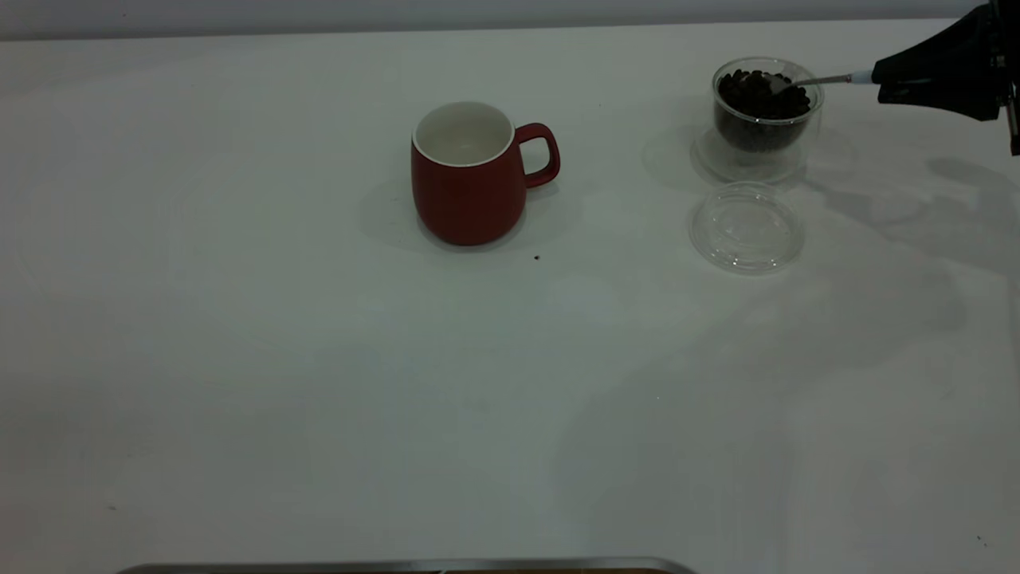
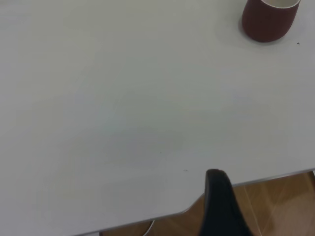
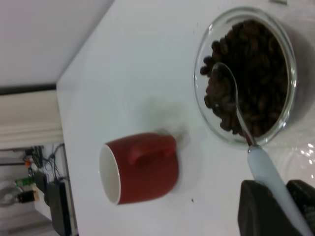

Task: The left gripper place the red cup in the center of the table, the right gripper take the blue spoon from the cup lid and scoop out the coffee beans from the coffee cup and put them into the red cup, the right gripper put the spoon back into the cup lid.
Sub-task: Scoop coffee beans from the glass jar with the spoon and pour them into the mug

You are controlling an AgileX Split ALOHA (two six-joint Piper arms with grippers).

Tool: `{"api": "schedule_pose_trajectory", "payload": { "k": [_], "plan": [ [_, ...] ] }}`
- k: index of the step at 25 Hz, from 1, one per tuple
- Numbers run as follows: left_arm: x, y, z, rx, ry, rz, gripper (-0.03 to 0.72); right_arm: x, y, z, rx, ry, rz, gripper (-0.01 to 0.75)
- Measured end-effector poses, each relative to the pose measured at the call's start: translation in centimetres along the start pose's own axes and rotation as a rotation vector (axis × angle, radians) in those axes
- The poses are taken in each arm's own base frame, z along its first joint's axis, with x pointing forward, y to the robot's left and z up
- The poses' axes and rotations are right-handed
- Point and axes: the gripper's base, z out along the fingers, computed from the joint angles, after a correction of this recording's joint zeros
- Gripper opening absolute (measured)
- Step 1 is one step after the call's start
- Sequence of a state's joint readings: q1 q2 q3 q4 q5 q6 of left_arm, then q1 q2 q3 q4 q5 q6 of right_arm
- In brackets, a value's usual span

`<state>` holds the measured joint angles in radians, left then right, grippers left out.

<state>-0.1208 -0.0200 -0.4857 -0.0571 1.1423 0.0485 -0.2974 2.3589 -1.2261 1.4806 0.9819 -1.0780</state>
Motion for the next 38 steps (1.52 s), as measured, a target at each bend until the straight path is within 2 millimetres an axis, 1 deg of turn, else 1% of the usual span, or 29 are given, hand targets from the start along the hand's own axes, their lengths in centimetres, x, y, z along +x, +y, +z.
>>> {"api": "schedule_pose_trajectory", "payload": {
  "k": [17,21,24,28,32,38],
  "plan": [
    [0.0,0.0,0.0,0.000,0.000,0.001,0.516,-0.1,0.9,-0.3,-0.113,-0.011,0.033,0.108],
    [0.0,0.0,0.0,0.000,0.000,0.001,0.516,0.1,1.4,0.2,-0.134,0.003,0.031,0.108],
    [0.0,0.0,0.0,0.000,0.000,0.001,0.516,0.6,2.1,1.2,-0.146,0.030,0.019,0.108],
    [0.0,0.0,0.0,0.000,0.000,0.001,0.516,1.8,3.7,3.2,-0.161,0.084,-0.006,0.107],
    [0.0,0.0,0.0,0.000,0.000,0.000,0.516,3.2,5.4,5.6,-0.184,0.130,-0.024,0.107],
    [0.0,0.0,0.0,0.000,0.000,0.000,0.516,5.9,7.8,8.9,-0.182,0.205,-0.063,0.107]
  ]
}}
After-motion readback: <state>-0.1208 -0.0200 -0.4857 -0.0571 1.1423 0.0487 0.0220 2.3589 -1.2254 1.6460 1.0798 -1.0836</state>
